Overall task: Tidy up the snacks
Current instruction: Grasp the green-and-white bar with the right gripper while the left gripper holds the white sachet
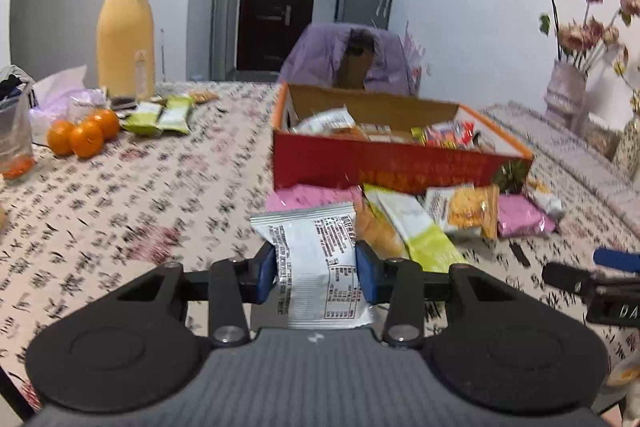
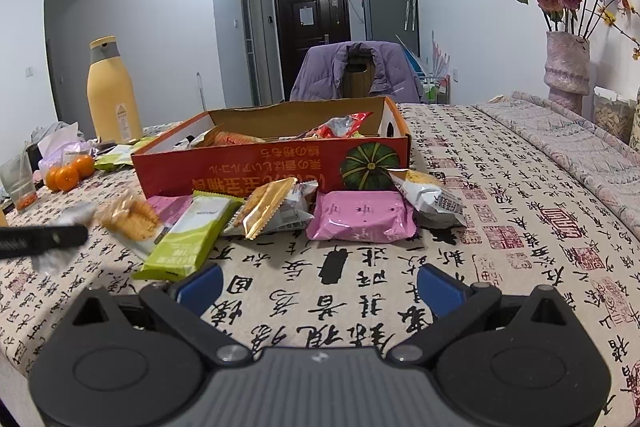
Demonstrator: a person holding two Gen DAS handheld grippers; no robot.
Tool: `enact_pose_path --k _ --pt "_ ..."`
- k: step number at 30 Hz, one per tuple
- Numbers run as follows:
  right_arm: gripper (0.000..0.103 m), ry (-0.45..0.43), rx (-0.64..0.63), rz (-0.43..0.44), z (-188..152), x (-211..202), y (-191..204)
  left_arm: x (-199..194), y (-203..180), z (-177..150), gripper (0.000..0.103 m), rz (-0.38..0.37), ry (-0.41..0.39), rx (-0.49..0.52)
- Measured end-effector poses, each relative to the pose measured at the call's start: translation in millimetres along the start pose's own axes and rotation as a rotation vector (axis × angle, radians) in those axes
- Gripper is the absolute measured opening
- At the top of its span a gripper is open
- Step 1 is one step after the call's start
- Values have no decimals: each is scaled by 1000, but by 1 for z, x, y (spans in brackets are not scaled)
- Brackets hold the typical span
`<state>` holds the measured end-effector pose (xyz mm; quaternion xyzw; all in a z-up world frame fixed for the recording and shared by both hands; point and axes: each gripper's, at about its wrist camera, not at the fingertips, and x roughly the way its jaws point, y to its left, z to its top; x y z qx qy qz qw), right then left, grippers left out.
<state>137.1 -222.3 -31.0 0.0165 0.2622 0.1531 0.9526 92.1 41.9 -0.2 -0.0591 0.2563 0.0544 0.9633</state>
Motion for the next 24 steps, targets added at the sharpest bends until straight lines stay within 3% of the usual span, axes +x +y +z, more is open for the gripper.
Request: enact_pose_path --k 8,17,24 --pt "103 -10 -37 31 9 6 22 2 11 4 42 11 -11 -14" --pt "86 -34 -56 103 30 23 63 13 16 5 42 -4 -5 4" --pt "69 51 -71 113 40 57 95 21 33 11 42 20 -16 -27"
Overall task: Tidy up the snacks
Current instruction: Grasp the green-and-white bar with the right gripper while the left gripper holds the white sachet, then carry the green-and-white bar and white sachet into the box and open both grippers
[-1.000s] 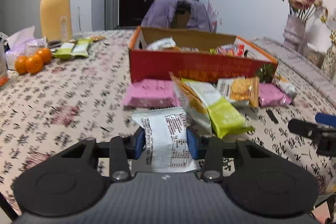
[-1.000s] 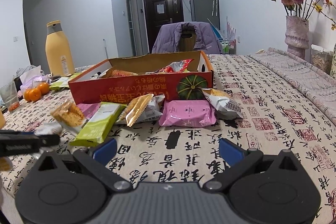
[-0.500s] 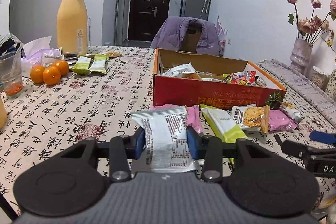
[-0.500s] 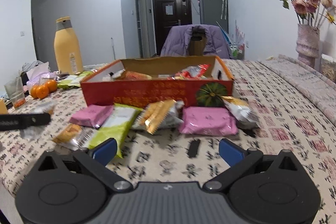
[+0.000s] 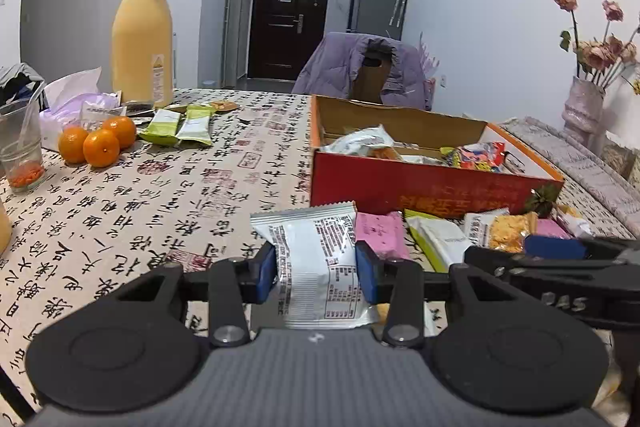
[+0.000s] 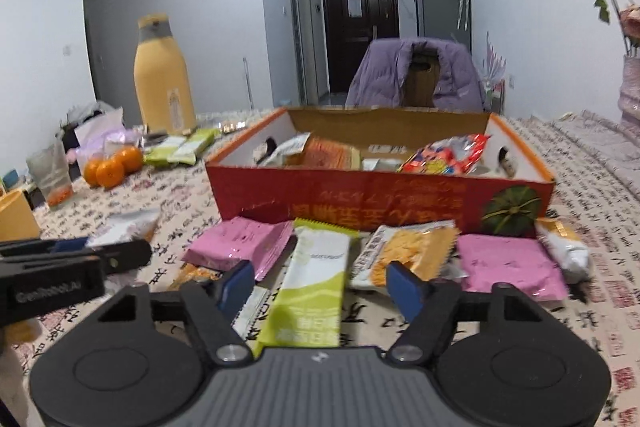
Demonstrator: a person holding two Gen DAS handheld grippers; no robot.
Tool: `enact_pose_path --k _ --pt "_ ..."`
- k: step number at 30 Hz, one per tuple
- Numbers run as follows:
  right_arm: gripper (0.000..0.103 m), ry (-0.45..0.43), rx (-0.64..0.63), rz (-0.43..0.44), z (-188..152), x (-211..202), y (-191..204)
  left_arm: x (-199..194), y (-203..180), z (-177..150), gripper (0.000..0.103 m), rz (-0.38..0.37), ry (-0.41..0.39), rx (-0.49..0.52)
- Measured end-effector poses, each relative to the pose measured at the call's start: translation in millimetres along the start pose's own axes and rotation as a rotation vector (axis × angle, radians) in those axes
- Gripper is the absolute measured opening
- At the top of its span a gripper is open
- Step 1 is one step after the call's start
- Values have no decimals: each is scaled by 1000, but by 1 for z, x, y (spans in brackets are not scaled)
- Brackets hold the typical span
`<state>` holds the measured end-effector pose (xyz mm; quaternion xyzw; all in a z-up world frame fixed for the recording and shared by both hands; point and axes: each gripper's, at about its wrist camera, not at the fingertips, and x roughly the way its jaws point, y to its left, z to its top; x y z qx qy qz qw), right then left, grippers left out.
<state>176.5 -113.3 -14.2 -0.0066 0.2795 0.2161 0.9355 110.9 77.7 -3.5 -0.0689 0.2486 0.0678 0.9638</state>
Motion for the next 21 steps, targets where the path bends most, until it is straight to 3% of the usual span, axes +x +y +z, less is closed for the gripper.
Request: enact_pose_path --k 4,9,21 --pt "60 55 11 -17 1 20 7 3 8 1 42 -2 3 -10" --pt "59 108 9 -37 -3 38 12 4 12 0 42 -11 8 -17" --pt "39 126 -9 -61 -5 48 13 2 14 -2 42 -20 7 -24"
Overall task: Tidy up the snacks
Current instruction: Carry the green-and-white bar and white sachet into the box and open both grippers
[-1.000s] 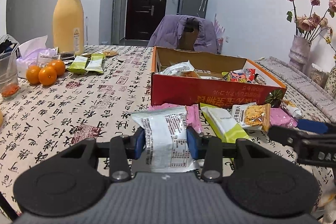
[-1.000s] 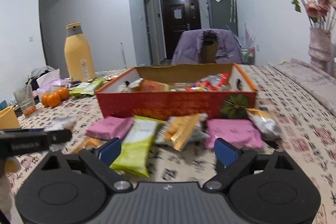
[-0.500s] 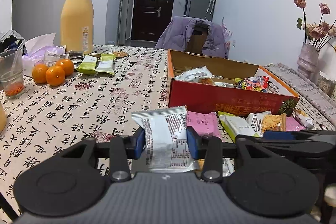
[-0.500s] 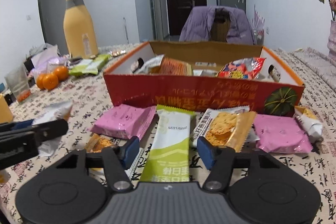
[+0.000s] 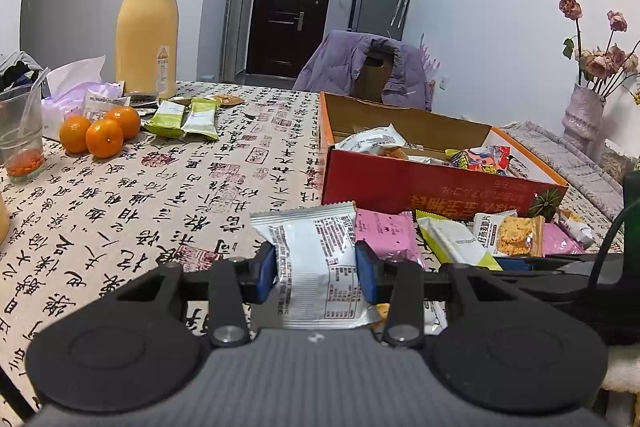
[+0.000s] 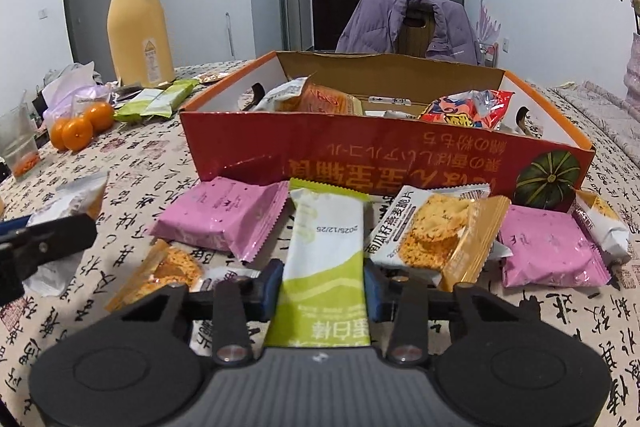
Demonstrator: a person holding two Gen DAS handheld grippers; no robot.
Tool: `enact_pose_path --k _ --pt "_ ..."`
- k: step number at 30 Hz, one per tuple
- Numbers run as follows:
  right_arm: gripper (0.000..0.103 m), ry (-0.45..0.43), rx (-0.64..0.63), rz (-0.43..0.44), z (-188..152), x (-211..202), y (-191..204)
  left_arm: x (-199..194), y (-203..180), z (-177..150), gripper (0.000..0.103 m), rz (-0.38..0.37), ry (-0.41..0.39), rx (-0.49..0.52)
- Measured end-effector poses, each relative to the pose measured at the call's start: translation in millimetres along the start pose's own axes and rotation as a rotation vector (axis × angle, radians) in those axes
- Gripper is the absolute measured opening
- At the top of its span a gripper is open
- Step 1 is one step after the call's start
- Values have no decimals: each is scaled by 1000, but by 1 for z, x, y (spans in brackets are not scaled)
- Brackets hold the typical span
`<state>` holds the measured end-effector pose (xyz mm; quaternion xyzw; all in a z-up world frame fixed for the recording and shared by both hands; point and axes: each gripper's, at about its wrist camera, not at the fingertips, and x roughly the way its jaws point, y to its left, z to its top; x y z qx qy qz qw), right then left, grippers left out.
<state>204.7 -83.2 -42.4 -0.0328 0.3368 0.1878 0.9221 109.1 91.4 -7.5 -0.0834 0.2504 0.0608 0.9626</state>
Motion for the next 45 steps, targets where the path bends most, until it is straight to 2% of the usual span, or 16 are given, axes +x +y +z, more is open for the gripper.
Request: enact_pose_path --k 14,26,37,45 --pt "37 -123 -9 29 0 -36 -6 -4 -14 7 42 -8 -18 27" --pt "38 -271 -34 16 37 -67 -29 0 -43 39 42 -22 -82 69" --pt "38 -302 -47 -19 87 -51 -60 33 -72 77 42 -44 -110 101" --pt "38 -296 -45 -21 121 -19 -69 73 -87 112 42 -22 -105 94"
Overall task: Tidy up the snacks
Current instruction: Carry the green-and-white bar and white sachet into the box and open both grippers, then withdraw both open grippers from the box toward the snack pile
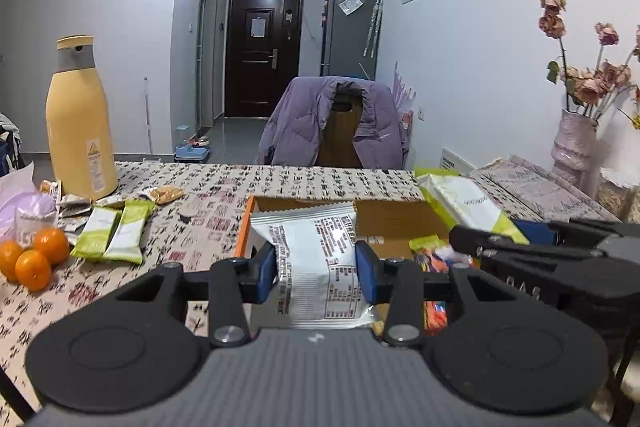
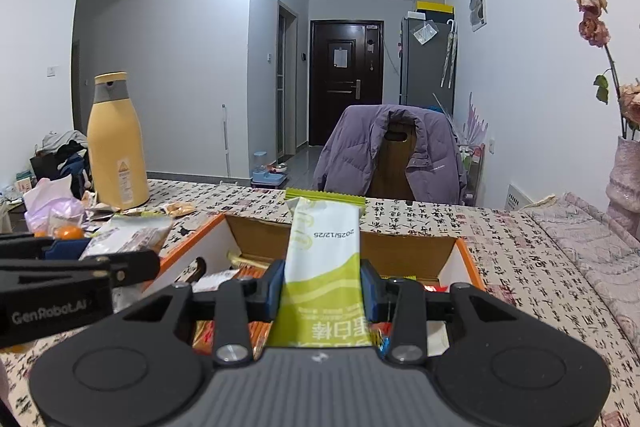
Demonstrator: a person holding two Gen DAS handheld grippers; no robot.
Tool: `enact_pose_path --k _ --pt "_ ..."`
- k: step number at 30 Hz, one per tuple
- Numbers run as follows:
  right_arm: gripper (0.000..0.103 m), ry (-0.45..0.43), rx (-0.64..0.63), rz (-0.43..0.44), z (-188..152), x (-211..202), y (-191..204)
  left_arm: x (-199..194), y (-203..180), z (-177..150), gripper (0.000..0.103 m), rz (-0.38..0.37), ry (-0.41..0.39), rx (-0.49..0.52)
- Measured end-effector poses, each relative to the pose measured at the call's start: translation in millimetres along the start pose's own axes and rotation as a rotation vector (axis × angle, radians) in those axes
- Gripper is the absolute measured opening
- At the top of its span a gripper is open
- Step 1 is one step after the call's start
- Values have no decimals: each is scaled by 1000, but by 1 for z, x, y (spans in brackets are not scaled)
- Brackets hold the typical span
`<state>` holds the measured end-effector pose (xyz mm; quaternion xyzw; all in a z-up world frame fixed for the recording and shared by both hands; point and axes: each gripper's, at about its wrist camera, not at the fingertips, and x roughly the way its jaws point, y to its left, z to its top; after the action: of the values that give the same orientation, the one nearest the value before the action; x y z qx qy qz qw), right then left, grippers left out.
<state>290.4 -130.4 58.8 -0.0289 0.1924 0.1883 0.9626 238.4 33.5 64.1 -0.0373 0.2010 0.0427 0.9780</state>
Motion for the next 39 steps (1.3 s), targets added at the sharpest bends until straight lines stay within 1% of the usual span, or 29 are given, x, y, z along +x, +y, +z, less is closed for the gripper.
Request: enact_pose_path --k 6,10,15,19,22,27,28,30,31,32,33,34,35,37,38,39 --pt "38 18 15 9 7 36 -3 33 -2 14 42 20 16 -9" --pt "38 32 15 13 5 58 -8 54 1 18 42 34 27 -27" --pt "38 48 20 22 -9 77 -14 78 3 10 42 49 43 -26" --pt "38 72 29 38 -20 86 -19 93 9 1 42 48 88 -23" --pt "38 84 43 41 -21 89 -21 99 13 -2 42 29 107 -33" --pt "39 106 41 32 -26 89 -22 96 13 -8 42 10 96 -20" --pt "38 107 43 33 -26 89 -23 95 14 -9 42 6 91 -22" --pt "39 100 45 29 -26 85 -24 92 15 -9 47 5 74 -28" --pt "46 94 48 25 -26 83 -24 89 15 -8 58 10 61 -29" --pt "53 90 50 22 -26 81 -26 87 15 -8 76 19 49 -30" --pt "68 83 55 17 -25 79 -27 85 15 -7 84 30 35 -34" --pt "80 73 59 10 -25 77 -28 83 16 -7 91 36 19 -37" --pt "85 61 63 4 -25 74 -30 80 17 -6 96 40 6 -39" --pt "98 38 79 -2 -23 68 -33 76 20 -4 103 47 -15 -60" --pt "102 30 86 -3 -23 66 -35 75 22 -4 103 53 -22 -67" --pt "103 24 93 -1 -22 65 -37 74 23 -3 103 52 -24 -70"
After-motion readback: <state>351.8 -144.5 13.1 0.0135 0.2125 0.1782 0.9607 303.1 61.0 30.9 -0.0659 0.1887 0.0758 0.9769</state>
